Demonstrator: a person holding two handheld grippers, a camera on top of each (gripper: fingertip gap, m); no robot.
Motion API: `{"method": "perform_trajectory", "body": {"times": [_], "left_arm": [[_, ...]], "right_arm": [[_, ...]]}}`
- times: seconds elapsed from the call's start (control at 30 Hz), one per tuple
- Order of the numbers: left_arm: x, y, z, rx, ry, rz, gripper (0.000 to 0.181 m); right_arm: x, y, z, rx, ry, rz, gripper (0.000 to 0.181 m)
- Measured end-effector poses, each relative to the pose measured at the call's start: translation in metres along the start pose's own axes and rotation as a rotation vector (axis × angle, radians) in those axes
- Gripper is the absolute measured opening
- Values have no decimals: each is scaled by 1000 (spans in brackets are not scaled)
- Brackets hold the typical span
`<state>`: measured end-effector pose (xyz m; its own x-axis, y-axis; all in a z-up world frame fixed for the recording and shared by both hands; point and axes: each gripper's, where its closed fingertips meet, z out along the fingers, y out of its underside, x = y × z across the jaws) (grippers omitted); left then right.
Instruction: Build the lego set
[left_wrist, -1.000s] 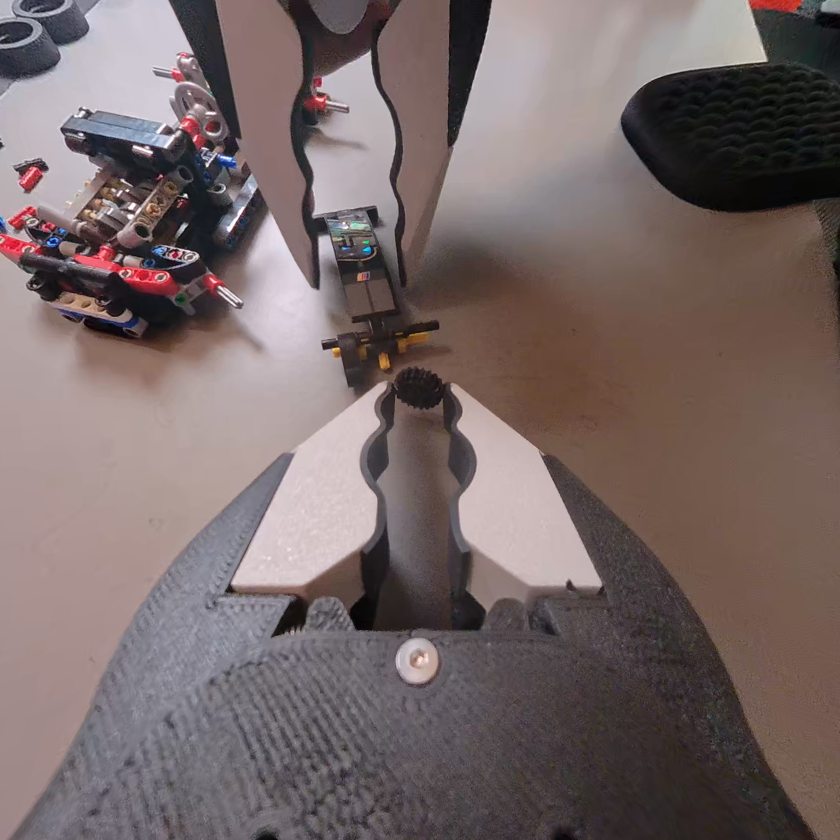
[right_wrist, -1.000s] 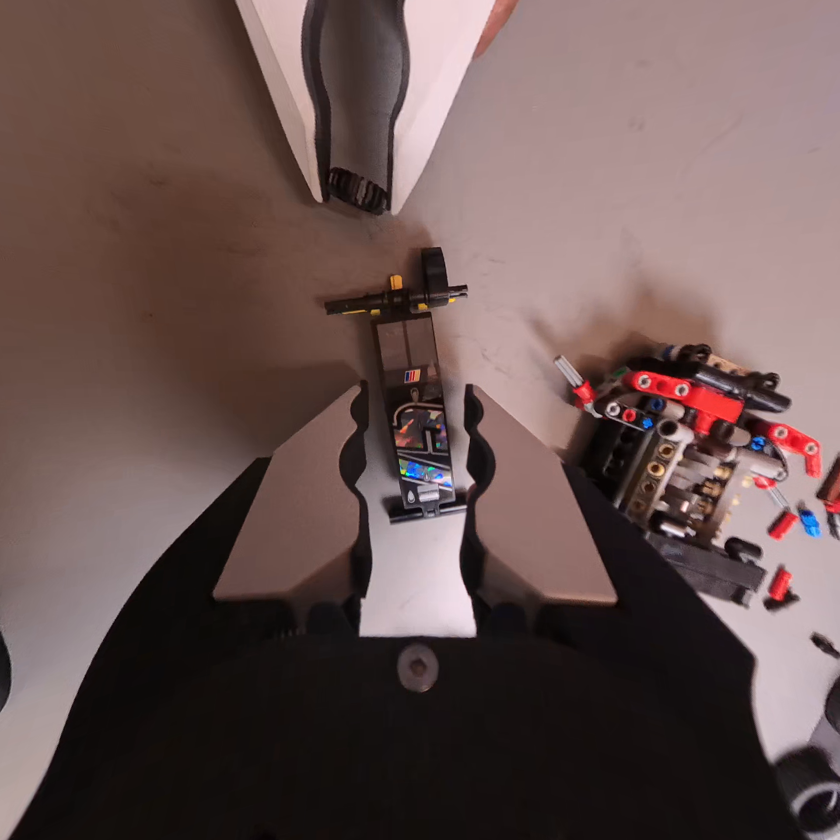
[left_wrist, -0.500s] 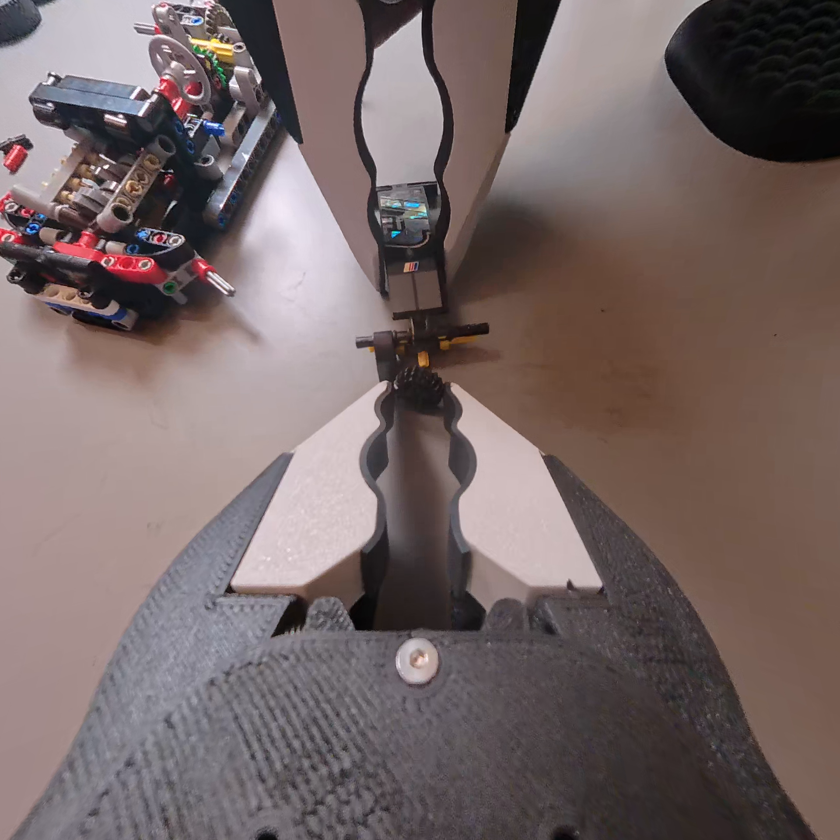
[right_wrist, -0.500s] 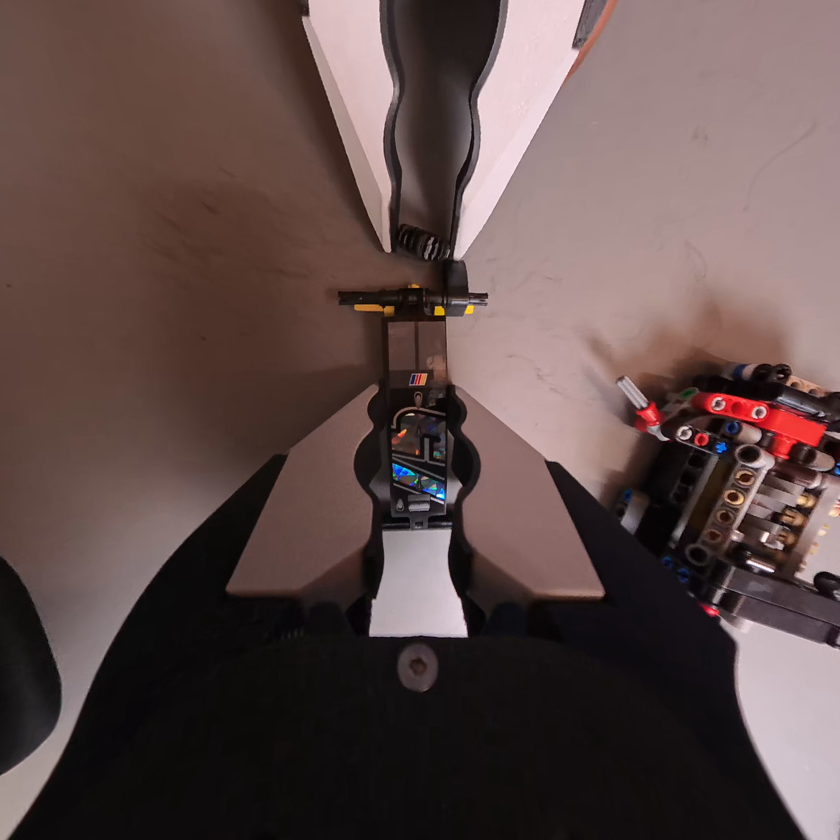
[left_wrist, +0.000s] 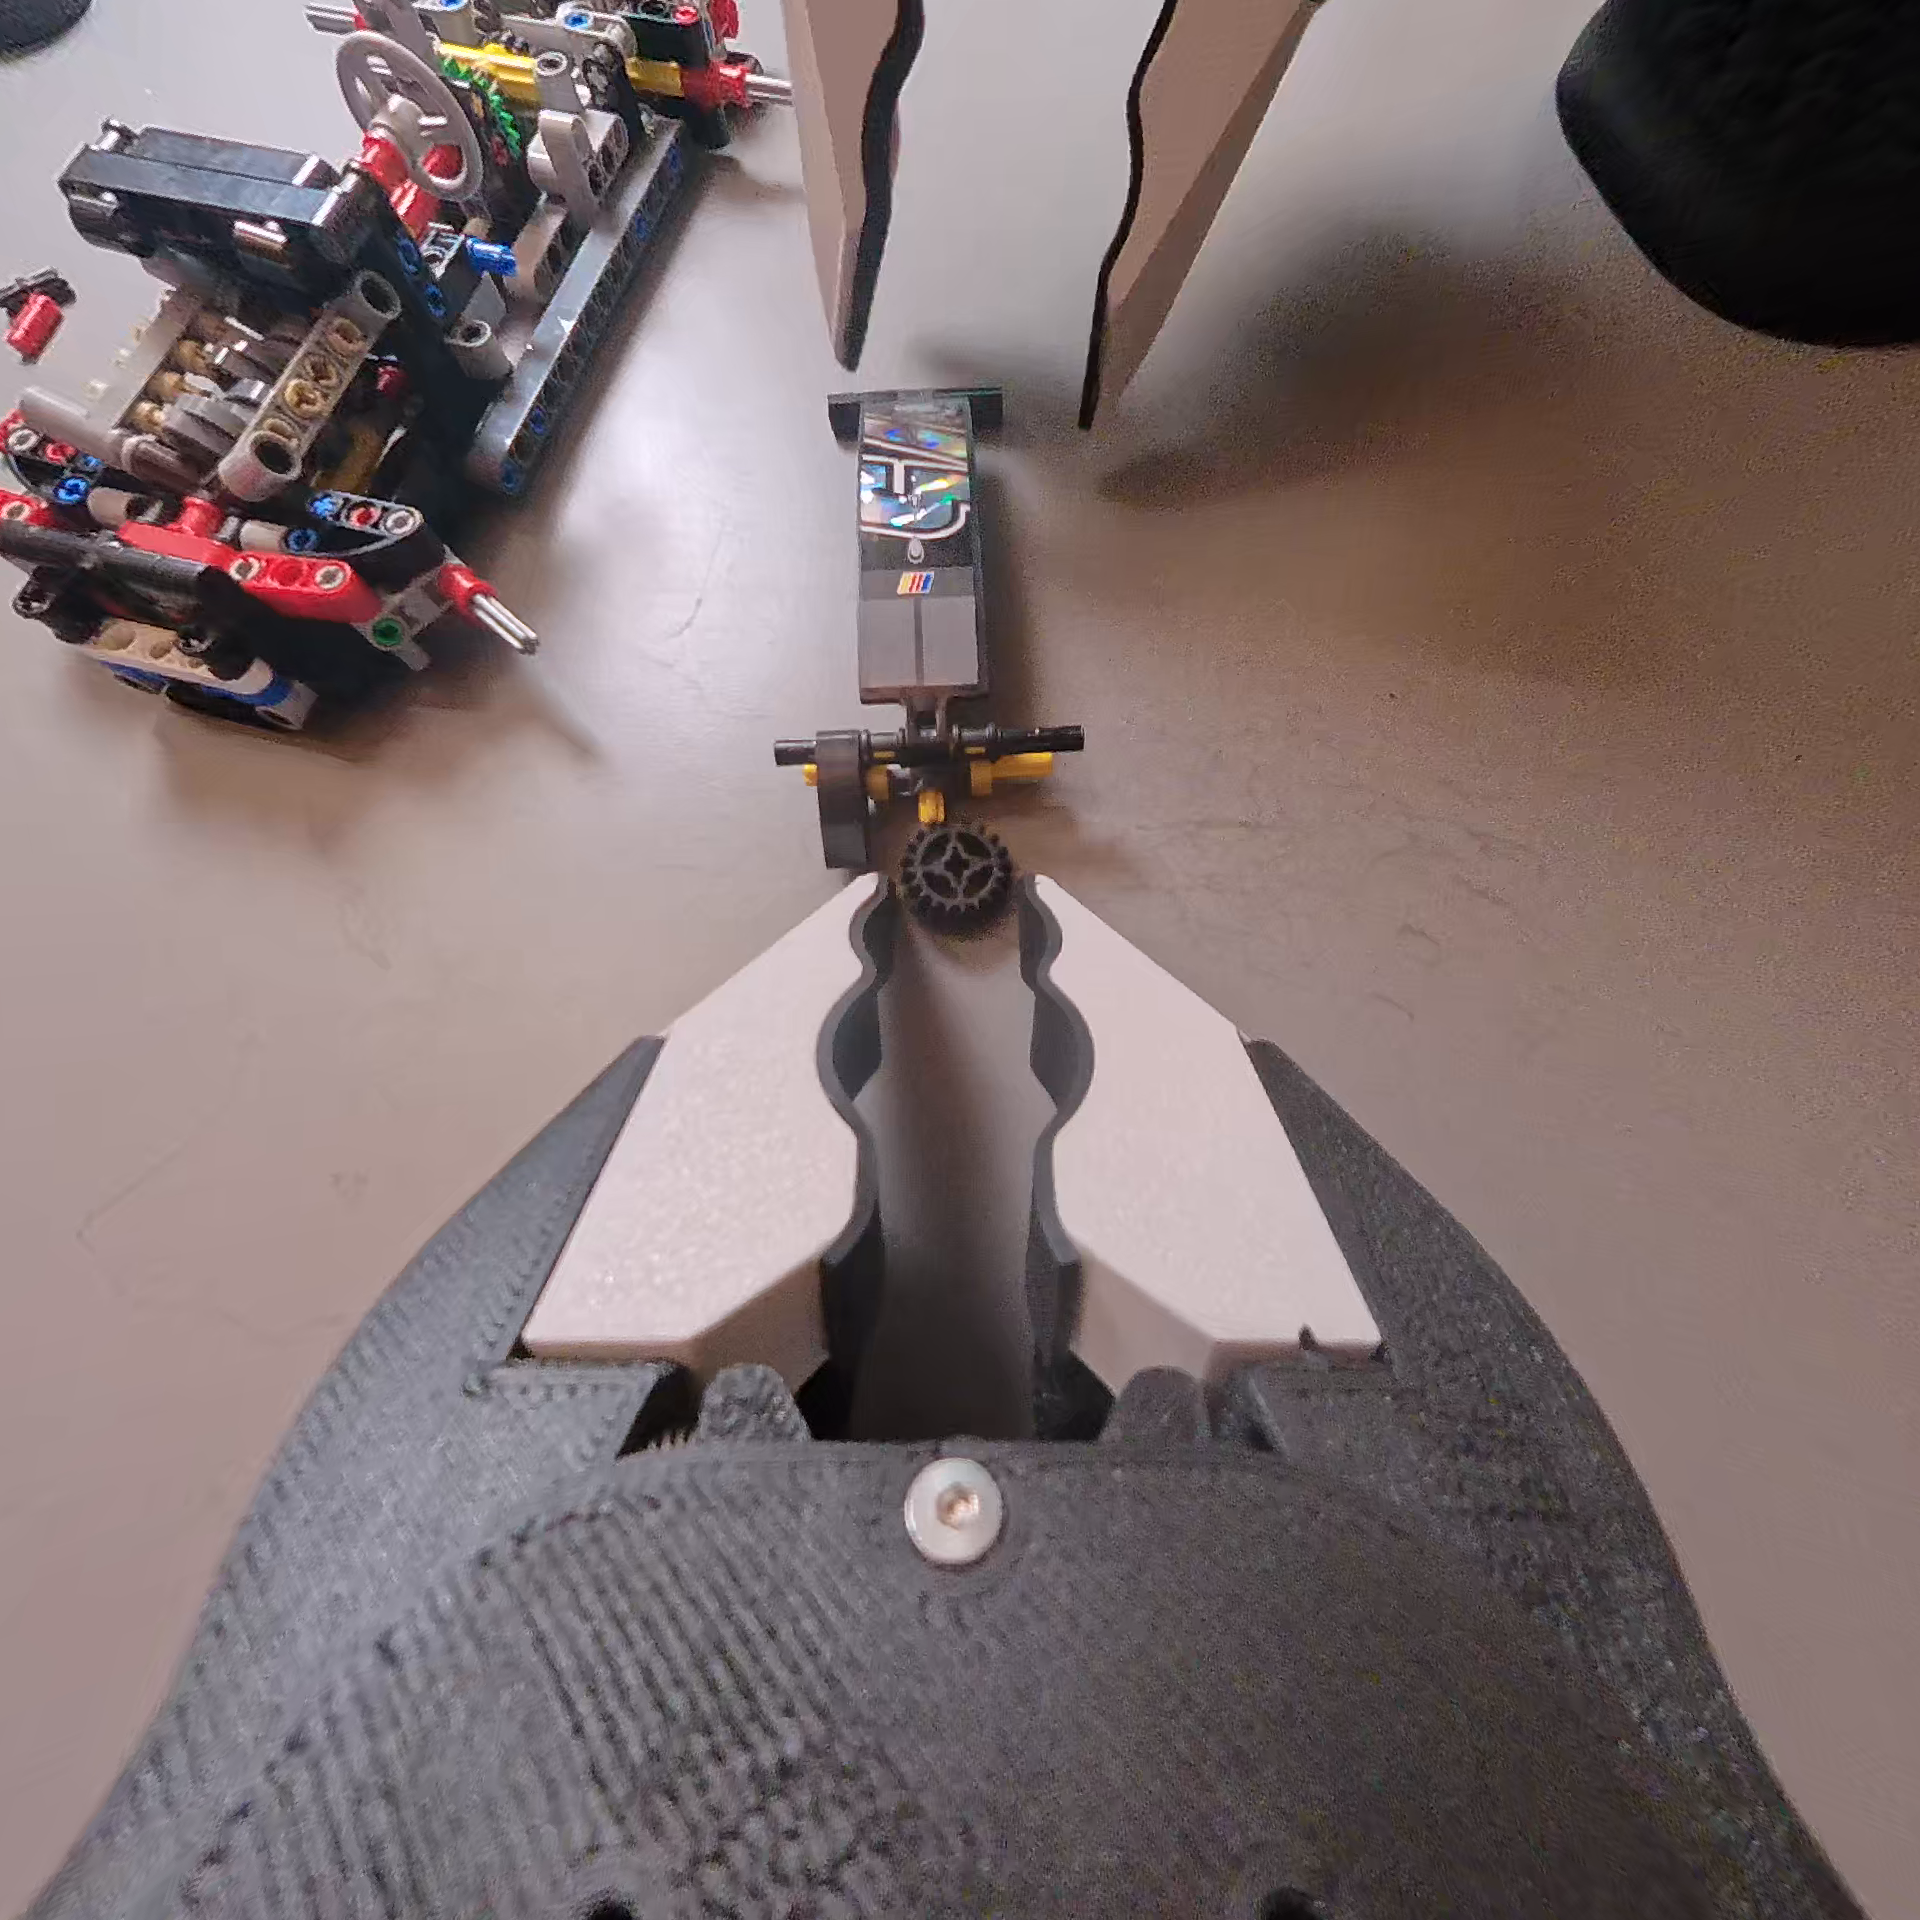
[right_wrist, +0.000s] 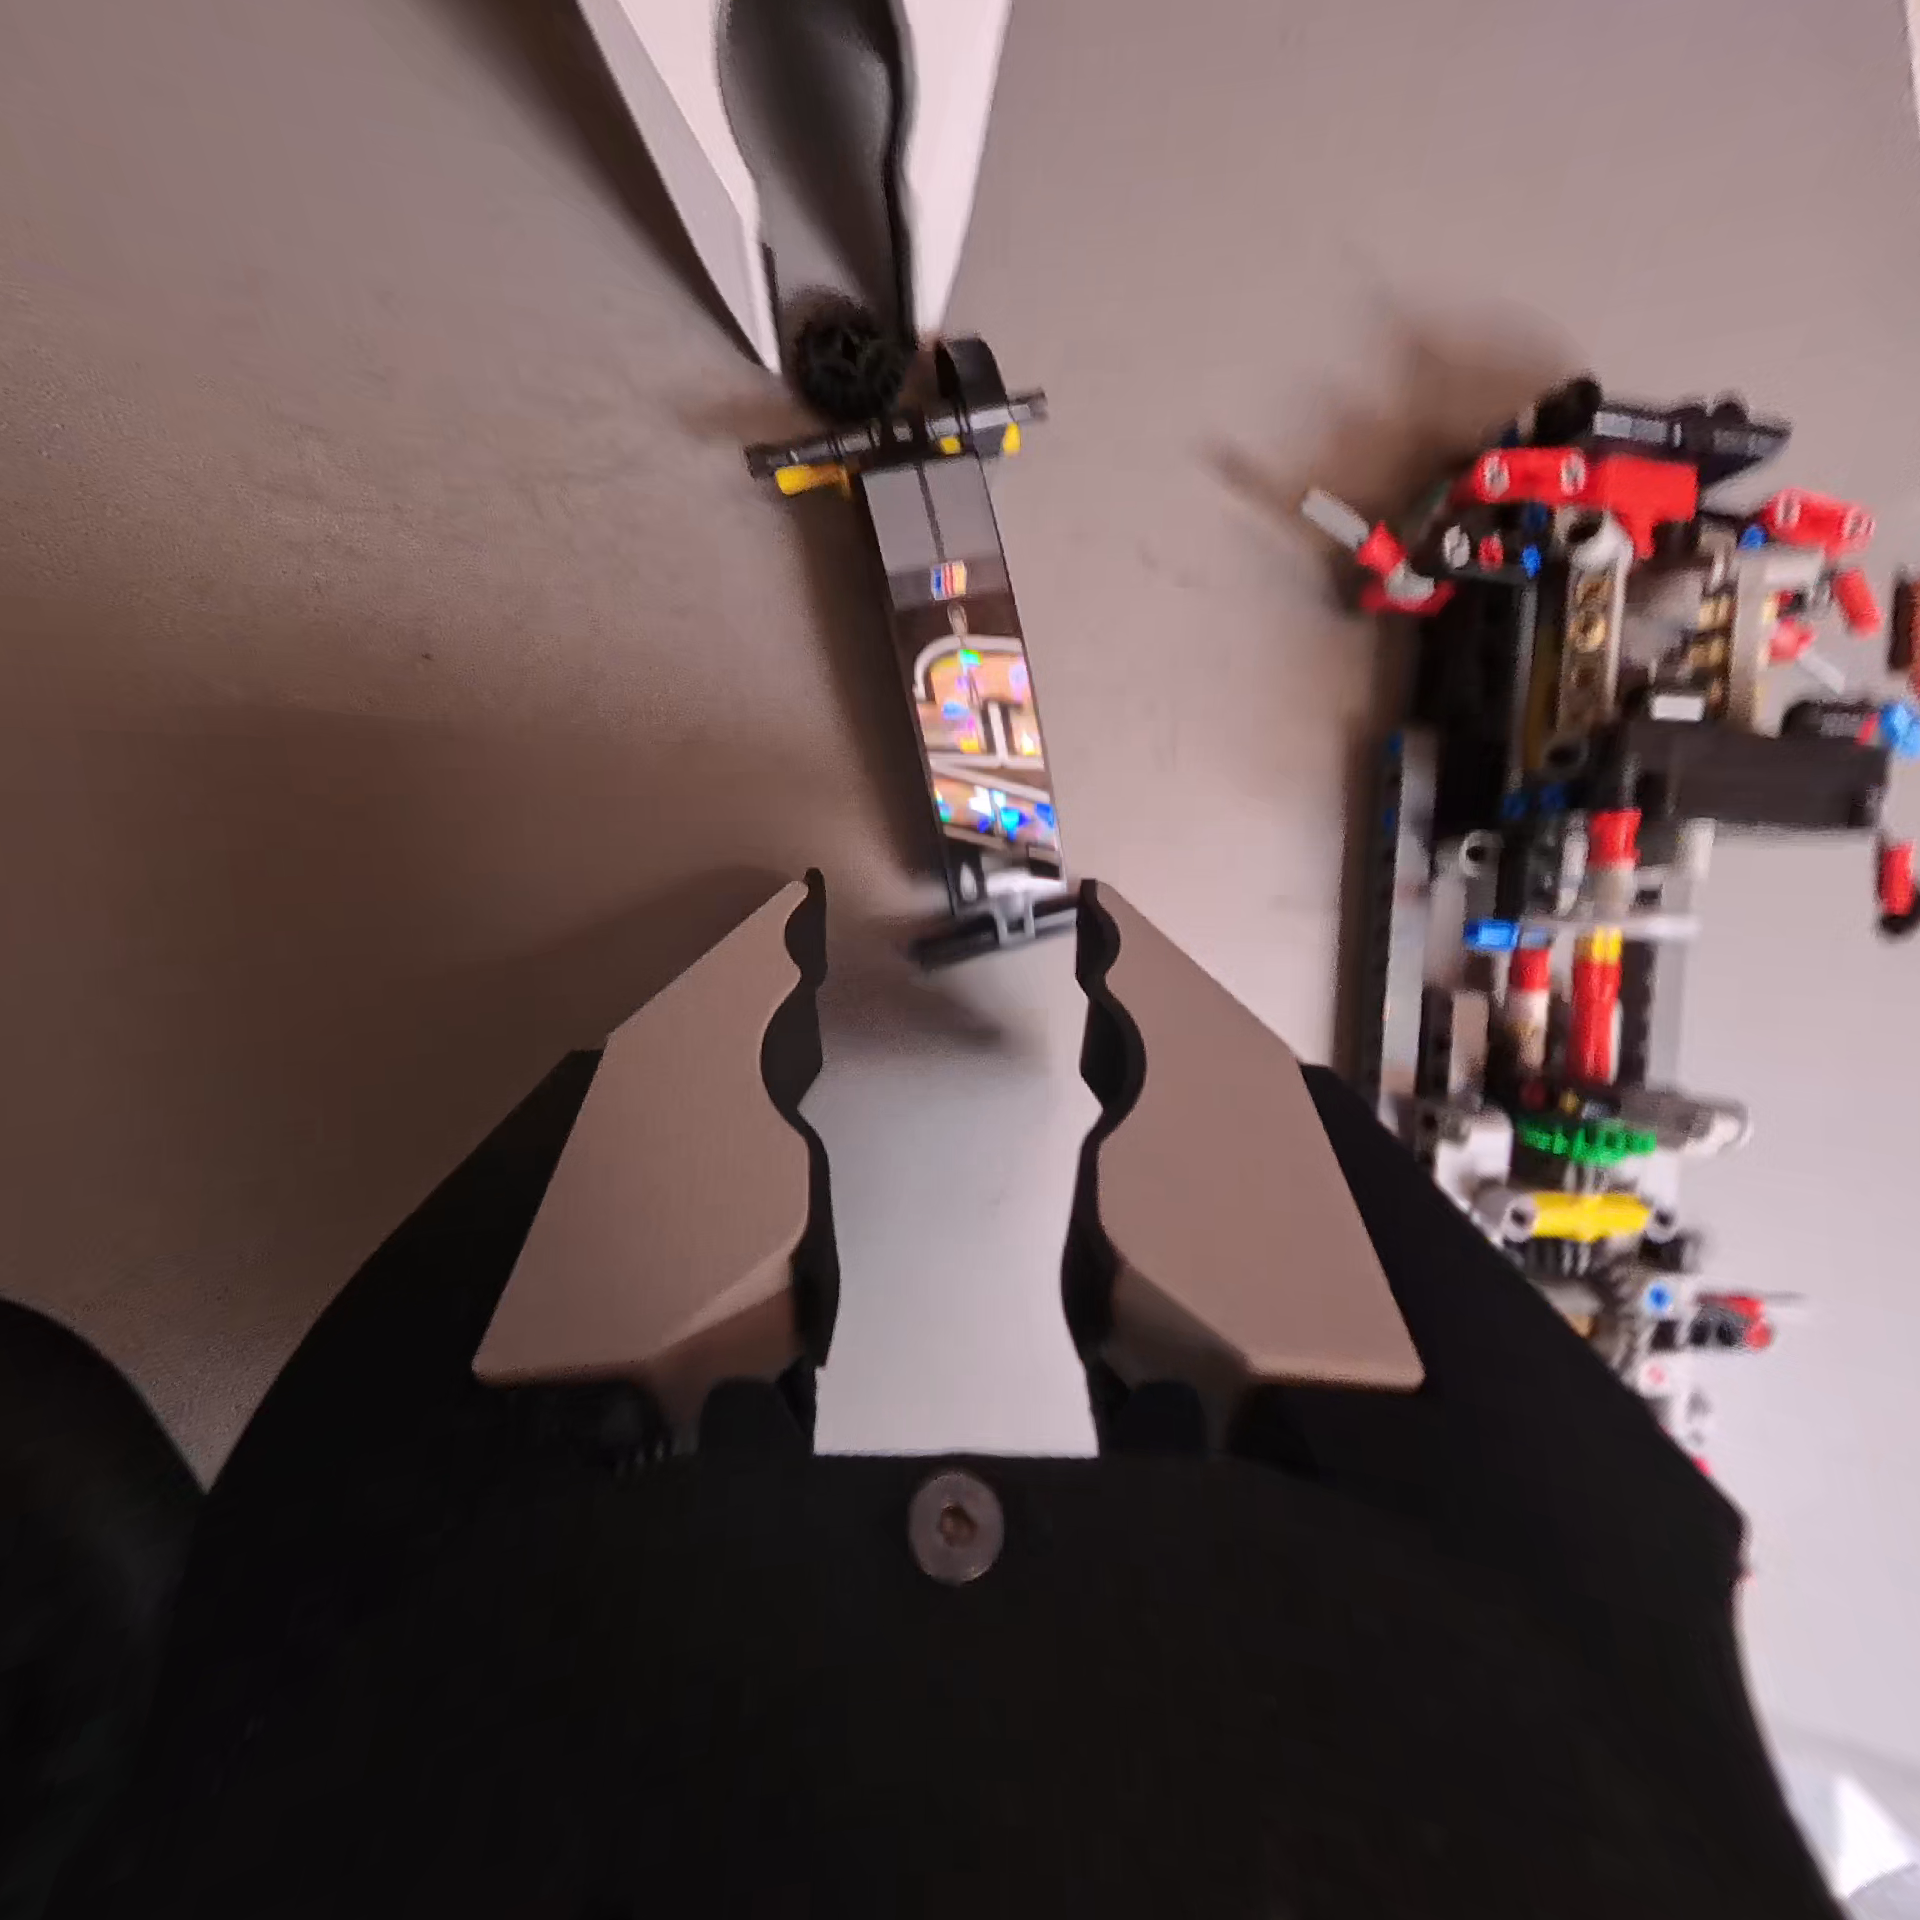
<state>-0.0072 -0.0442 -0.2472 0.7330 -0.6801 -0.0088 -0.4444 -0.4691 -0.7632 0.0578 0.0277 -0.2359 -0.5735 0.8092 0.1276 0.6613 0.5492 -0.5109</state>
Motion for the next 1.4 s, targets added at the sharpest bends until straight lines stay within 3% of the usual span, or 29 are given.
{"method": "perform_trajectory", "body": {"times": [0.17,0.27,0.43,0.57,0.7,0.77,1.03,1.4], "left_arm": [[0,0,-1,-2,-9,-1,24],[-1,0,-4,-13,3,-10,40],[-4,-26,-8,29,9,8,43],[-2,-48,13,-24,31,46,44],[-6,-50,44,-134,28,88,45],[-8,-51,50,-142,26,89,30],[-10,-64,35,81,125,-72,23],[-12,-72,25,225,196,-161,23]], "right_arm": [[-3,23,-2,59,-7,177,42],[-1,25,-2,95,29,200,41],[-3,26,-3,115,69,196,37],[-4,23,-2,135,79,200,35],[-5,21,-2,145,91,199,34],[-5,21,-2,153,96,201,33],[-4,11,-6,291,93,230,20],[-7,-36,23,346,169,71,31]]}}
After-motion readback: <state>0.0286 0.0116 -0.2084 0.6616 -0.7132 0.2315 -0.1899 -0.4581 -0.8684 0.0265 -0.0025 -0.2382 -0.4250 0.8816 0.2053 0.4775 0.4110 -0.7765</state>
